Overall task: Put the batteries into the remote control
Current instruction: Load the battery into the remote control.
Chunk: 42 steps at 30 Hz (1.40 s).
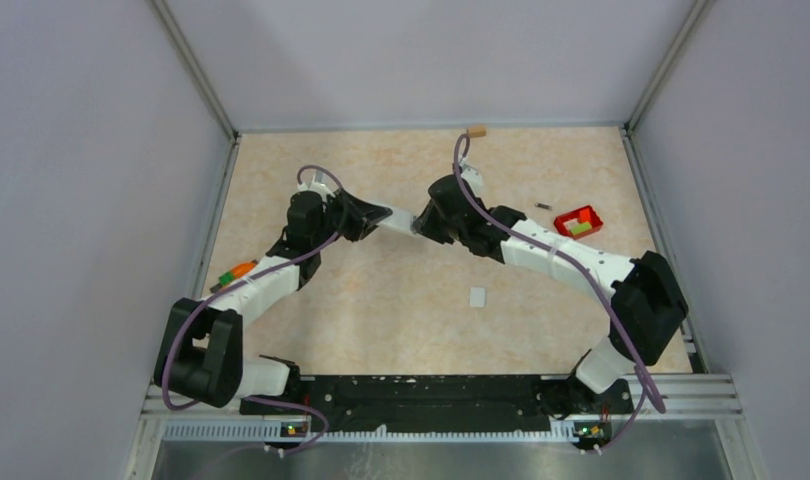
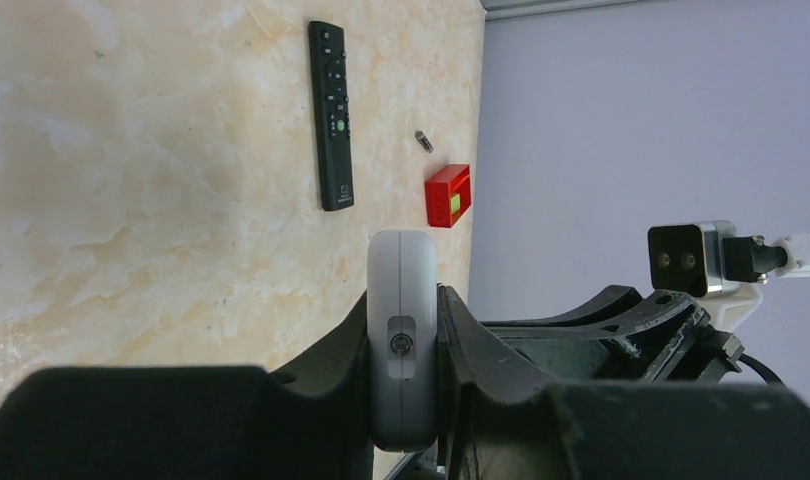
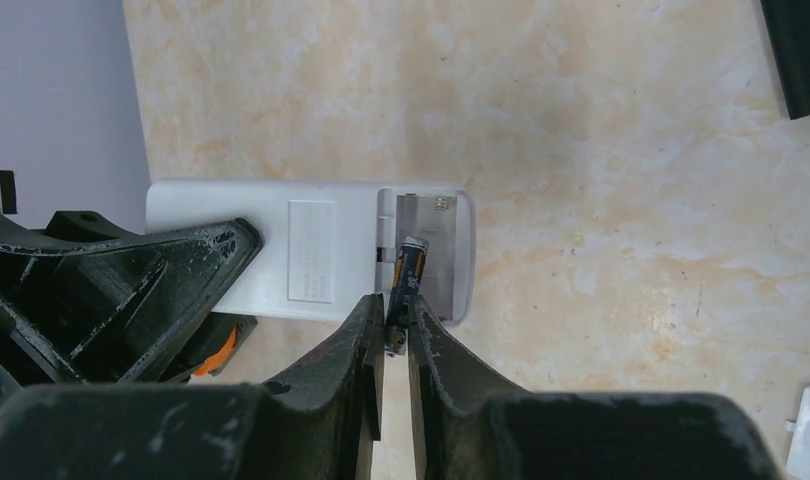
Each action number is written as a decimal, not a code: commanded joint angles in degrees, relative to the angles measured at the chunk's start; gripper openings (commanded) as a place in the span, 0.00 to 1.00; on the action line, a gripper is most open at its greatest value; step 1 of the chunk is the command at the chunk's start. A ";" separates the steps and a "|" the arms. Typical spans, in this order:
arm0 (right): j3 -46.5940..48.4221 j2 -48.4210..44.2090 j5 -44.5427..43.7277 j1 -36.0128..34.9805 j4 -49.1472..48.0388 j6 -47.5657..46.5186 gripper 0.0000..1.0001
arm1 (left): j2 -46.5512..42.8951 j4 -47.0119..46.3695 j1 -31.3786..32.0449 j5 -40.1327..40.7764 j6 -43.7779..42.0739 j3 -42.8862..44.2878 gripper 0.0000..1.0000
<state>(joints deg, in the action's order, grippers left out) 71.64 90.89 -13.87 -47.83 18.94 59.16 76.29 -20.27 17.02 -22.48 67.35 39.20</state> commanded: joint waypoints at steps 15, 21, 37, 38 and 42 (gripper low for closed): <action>-0.57 -3.40 -2.26 -0.21 -0.01 -0.12 0.29 | -0.18 -2.63 -0.19 -0.82 -1.05 1.69 0.00; -1.19 -7.02 -1.77 0.44 -3.00 -5.24 0.77 | 0.01 -1.08 -0.83 -4.77 -2.95 2.41 0.00; -8.86 -16.46 24.47 4.73 -6.41 -32.68 0.93 | -0.66 5.30 -1.65 -29.23 -15.46 8.40 0.00; -9.15 -16.98 26.31 4.75 -6.11 -34.04 0.94 | -1.17 6.72 -1.64 -29.69 -17.27 8.79 0.00; -10.48 -18.56 32.49 4.73 -5.85 -36.97 0.94 | -2.56 8.53 -1.65 -31.66 -21.14 9.35 0.00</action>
<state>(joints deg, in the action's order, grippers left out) 61.84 75.70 9.04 -43.35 14.55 29.58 76.58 -13.47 15.62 -48.38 52.97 46.09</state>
